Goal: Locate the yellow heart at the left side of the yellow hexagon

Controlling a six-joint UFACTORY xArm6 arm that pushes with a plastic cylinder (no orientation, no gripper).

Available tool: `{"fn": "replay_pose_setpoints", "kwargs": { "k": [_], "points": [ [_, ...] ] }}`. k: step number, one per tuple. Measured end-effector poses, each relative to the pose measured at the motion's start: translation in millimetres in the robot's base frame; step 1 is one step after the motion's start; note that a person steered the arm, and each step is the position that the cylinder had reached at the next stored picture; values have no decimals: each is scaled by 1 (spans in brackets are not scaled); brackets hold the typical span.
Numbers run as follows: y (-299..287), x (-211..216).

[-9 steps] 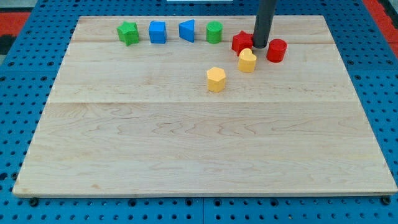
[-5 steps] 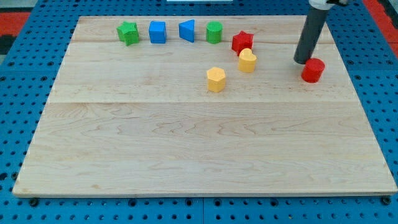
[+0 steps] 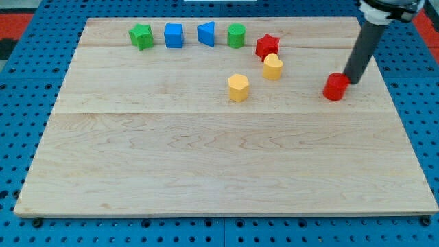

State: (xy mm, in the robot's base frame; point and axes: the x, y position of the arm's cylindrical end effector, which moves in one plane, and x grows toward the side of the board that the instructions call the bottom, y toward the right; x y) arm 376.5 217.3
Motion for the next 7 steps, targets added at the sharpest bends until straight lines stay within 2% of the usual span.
{"fn": "replay_pose_setpoints", "kwargs": {
  "k": [1, 2, 3, 5, 6, 7],
  "points": [
    [-31, 7],
    [-21, -25],
    [-39, -46],
    [-187, -65],
    [-196, -83],
    [-160, -60]
  ]
}}
